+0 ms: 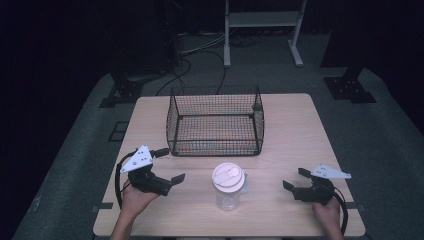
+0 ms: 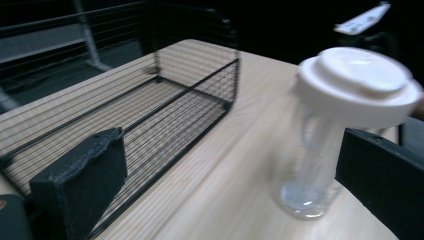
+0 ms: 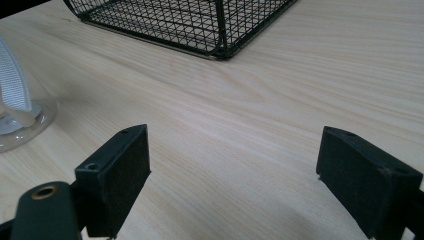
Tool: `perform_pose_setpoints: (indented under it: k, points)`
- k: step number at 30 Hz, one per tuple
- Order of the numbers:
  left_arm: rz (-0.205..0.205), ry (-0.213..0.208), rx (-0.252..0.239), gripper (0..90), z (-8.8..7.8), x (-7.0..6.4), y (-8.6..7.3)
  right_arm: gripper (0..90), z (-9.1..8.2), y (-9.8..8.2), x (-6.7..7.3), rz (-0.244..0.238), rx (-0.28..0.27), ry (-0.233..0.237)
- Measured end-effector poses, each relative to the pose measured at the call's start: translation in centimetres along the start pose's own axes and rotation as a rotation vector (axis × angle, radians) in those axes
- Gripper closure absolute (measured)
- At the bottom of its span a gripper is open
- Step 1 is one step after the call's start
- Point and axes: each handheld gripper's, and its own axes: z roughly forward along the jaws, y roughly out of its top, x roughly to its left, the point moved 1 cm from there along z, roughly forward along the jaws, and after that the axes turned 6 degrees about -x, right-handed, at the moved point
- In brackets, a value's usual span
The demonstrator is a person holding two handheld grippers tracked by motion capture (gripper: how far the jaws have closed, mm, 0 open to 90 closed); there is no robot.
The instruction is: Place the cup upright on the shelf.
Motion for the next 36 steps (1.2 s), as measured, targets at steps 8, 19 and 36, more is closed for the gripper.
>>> perform_pose_setpoints:
  k: [8,19,36]
  points:
    - [-0.003,-0.140,0.006,0.0,1.2,-1.4,1.3,12.9,0.0,0.0,0.0,0.000,0.000,0.004]
    - [0.030,-0.204,0.055,0.0,2.6,-2.5,2.5,12.9,0.0,0.0,0.0,0.000,-0.001,0.008]
    - [0.092,-0.267,0.196,0.0,5.6,-4.7,3.1,12.9,-0.1,0.0,-0.1,0.004,-0.010,0.022]
